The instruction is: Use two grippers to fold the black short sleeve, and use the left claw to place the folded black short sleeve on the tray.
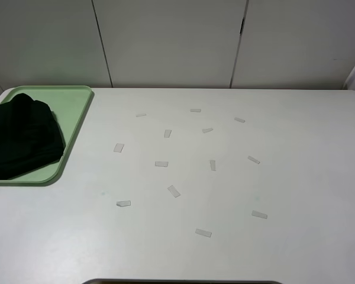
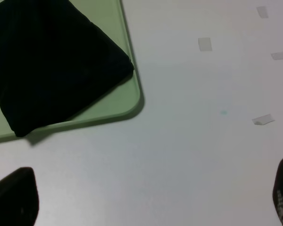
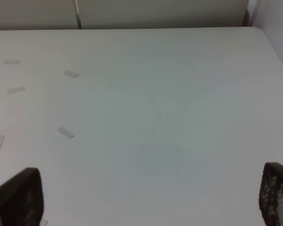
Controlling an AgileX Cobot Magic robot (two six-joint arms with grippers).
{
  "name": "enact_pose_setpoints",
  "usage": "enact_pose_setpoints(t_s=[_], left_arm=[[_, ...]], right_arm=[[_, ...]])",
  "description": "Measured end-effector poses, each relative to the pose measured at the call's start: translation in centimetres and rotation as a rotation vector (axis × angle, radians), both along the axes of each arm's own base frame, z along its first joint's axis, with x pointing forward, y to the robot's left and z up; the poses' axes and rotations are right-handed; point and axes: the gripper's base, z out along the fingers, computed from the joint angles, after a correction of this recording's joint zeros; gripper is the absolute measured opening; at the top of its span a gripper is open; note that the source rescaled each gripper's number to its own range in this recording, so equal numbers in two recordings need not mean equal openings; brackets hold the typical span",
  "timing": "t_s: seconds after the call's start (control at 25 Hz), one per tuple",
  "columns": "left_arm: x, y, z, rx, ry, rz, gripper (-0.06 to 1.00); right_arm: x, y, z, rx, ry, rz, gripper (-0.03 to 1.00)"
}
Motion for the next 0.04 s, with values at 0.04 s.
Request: enact_pose_setpoints(t_s=[0.04], left_arm=[[0.0,0.0,0.0,0.0,0.0,0.0,1.0]], right_arm=[[0.0,0.0,0.0,0.0,0.0,0.0,1.0]])
